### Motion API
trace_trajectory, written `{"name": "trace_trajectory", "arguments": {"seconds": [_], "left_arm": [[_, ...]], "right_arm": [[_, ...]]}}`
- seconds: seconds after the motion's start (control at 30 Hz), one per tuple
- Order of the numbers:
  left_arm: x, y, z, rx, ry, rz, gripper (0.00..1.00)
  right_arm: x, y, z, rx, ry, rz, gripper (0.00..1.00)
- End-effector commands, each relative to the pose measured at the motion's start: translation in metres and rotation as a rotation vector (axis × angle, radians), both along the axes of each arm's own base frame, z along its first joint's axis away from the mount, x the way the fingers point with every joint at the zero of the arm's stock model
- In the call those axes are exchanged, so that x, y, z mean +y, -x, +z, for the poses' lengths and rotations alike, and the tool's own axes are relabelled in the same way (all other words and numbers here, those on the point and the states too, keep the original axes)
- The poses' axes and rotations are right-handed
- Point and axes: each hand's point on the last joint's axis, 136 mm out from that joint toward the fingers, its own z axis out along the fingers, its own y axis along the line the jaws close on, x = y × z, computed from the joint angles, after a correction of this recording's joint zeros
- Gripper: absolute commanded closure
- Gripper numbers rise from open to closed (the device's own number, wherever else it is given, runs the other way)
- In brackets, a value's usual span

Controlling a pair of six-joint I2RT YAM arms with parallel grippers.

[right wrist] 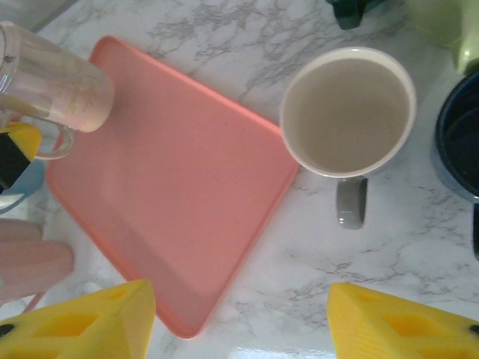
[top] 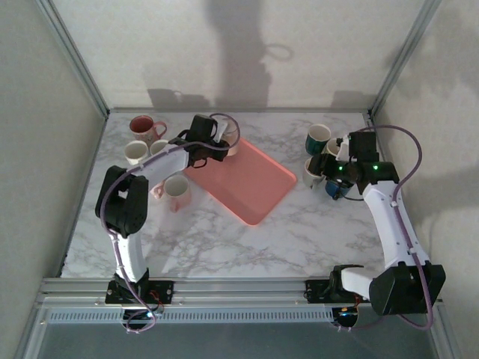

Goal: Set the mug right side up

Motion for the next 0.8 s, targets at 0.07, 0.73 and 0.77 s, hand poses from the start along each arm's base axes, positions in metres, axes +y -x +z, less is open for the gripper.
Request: {"name": "trace_trajectory", "arguments": {"seconds": [0.07, 0.73, 0.77], "left_arm": [[-0.014, 0.008, 0.106, -0.206, 0.186, -0.04, 1.0], [-0.021, 0.101, 0.27, -0.351, 0.798, -0.159, 1.0], [-0.021, 0.104, 0.275, -0.35, 0.836, -0.166, 1.0]], "right_arm": [[0.024, 0.007, 0.018, -0.081, -0.145, 0.086, 0.37], [0.087, 0.012, 0.085, -0.275, -0.676, 0.348, 0.45], [0.089, 0.011, 0.088, -0.282, -0.692, 0.357, 0.45]]}}
